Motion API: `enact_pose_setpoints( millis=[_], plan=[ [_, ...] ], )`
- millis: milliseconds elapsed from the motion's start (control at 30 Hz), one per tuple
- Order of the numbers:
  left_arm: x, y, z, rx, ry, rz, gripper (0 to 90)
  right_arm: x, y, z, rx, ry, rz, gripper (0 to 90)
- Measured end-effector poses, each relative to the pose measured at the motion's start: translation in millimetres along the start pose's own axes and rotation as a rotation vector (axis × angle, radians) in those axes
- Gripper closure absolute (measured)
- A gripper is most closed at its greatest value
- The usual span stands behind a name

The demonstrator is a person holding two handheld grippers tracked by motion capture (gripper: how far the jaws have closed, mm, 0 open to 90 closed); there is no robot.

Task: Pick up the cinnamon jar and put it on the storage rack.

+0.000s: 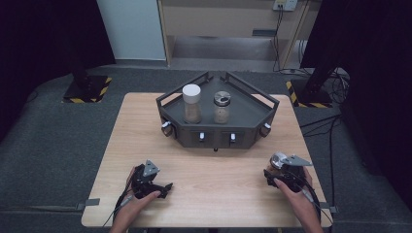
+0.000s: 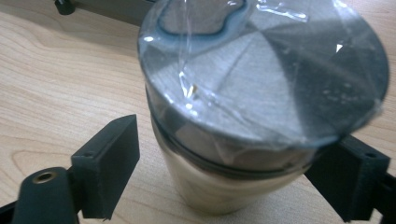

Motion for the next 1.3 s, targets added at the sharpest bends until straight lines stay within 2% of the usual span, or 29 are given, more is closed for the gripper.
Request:
enact_pose_setpoints(
  millis=[367, 533, 767, 900, 1300],
  plan=[
    [0.0, 0.0, 0.0, 0.000, 0.000, 0.000, 0.0, -0.2, -1.2, 2.7, -0.017, 0.000, -0.001, 26.8],
    [0.0, 0.0, 0.0, 0.000, 0.000, 0.000, 0.0, -0.8, -0.9, 3.4, -0.027, 0.002, 0.002, 28.9],
    [0.0, 0.0, 0.0, 0.000, 0.000, 0.000, 0.0, -1.4, -1.4, 4.3, -0.030, 0.004, 0.011, 30.4],
    [0.0, 0.0, 0.0, 0.000, 0.000, 0.000, 0.0, -1.6, -0.6, 3.7, -0.024, 0.007, 0.035, 30.9],
    [0.0, 0.0, 0.0, 0.000, 0.000, 0.000, 0.0, -2.1, 0.8, 3.4, -0.017, 0.010, 0.035, 31.1]
  ],
)
Point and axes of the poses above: each handheld gripper's, and its own axes: z roughly forward along the jaws, x roughly out of its top, y roughly to its right, the point moved 9 cm from there along z, roughly forward along the jaws, and after that the axes turned 2 degrees about z, right-handed, at the moved point
